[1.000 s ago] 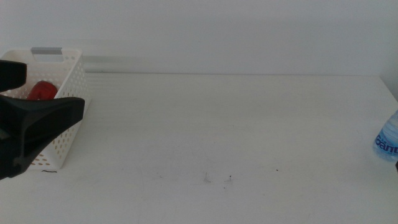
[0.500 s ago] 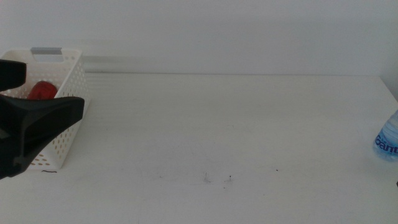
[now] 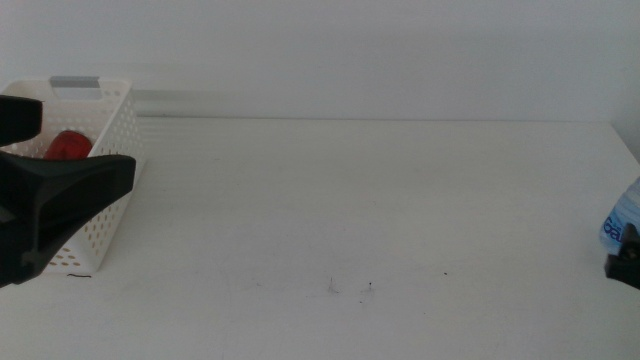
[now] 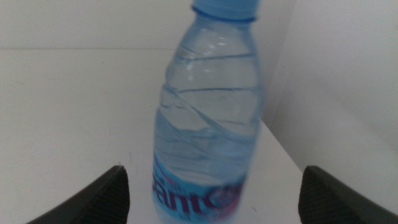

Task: Use arms to grab the bottles and put them into the dustbin to the left of the table.

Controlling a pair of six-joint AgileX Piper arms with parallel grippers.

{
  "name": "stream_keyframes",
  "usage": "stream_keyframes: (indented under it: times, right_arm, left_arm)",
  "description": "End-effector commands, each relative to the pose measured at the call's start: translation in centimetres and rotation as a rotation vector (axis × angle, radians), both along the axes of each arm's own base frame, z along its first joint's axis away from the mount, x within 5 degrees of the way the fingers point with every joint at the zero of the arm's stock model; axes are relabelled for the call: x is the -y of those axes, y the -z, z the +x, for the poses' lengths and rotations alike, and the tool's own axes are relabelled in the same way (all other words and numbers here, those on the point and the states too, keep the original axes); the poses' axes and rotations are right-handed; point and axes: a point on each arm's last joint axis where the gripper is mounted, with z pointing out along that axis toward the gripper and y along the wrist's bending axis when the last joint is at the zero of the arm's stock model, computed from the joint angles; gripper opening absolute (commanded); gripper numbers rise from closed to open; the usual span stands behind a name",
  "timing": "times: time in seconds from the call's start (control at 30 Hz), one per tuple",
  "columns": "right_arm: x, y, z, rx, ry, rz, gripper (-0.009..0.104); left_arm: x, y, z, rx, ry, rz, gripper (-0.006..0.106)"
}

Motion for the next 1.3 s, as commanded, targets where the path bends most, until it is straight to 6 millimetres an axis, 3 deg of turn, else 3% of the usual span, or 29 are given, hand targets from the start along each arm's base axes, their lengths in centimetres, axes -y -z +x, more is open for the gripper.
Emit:
stream_keyframes:
  times: [0.0,0.3,0.7,0.77,0.8,0.87,0.93,1.03,1.27]
  right_arm:
    - [0.2,0.4,1.5,0.009,0.010,-0.023,0.086]
    - [0.8,3.1,4.9,-0.032,0.102,-0.015,0.086]
    - [1.0,3.8,8.9,-0.002,0.135,-0.035,0.081]
    - [1.0,3.8,9.2,-0.019,0.132,-0.053,0.062]
    - [0.9,3.8,9.3,-0.028,0.117,-0.069,0.044]
    - [0.1,3.6,9.7,-0.032,0.063,-0.109,-0.002]
    - [-1.7,2.8,10.3,0.003,-0.015,-0.114,-0.001]
    - [-6.3,1.0,11.7,0.070,-0.197,-0.108,-0.002]
    - [-21.1,-2.8,16.9,0.038,-0.670,0.001,-0.002]
  left_arm:
    - [0.0,0.0,0.0,0.008,-0.002,-0.009,0.093]
    - [0.0,0.0,0.0,0.008,-0.002,-0.009,0.093]
    - [0.0,0.0,0.0,0.008,-0.002,-0.009,0.093]
    - [0.0,0.0,0.0,0.008,-0.002,-0.009,0.093]
    - [0.0,0.0,0.0,0.008,-0.002,-0.009,0.093]
    - [0.0,0.0,0.0,0.008,-0.002,-0.009,0.093]
    - [0.0,0.0,0.0,0.008,-0.002,-0.009,0.093]
    - [0.0,0.0,0.0,0.009,-0.002,-0.010,0.093]
    - [0.0,0.0,0.0,0.009,-0.002,-0.010,0.093]
